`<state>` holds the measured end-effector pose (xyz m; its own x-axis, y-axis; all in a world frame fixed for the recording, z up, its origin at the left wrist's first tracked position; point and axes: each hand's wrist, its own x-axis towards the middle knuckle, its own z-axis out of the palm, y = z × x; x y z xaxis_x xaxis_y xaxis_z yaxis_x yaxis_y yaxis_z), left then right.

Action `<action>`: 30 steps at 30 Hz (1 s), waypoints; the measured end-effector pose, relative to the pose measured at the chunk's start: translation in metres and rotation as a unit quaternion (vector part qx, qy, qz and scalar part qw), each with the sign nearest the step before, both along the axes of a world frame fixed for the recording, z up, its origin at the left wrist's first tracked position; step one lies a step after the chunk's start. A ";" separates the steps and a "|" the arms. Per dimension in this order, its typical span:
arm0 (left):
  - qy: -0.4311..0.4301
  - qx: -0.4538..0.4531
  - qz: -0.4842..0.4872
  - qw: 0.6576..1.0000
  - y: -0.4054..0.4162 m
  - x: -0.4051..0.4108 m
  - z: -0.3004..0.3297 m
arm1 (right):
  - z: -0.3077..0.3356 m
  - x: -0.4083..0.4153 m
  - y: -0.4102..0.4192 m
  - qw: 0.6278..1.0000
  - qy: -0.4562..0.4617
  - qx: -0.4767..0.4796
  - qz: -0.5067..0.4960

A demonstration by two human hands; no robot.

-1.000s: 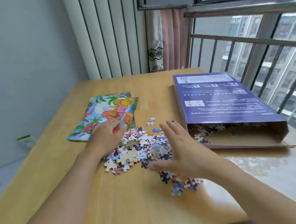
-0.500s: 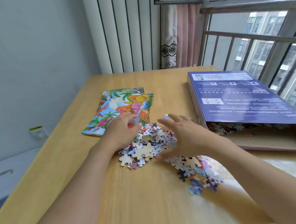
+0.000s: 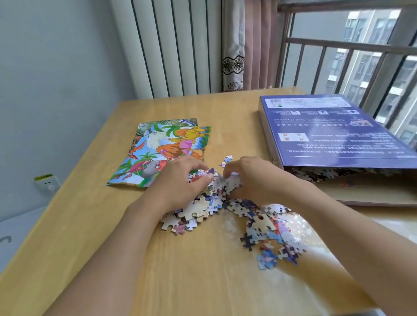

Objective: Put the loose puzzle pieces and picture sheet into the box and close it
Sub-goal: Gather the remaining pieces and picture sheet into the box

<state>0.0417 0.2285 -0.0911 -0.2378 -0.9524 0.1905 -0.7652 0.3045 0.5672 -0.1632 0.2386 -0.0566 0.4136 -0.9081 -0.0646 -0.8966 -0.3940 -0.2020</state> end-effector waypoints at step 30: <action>-0.053 0.105 0.012 0.993 0.024 0.017 0.031 | 0.012 0.026 -0.012 0.997 0.002 0.048 0.055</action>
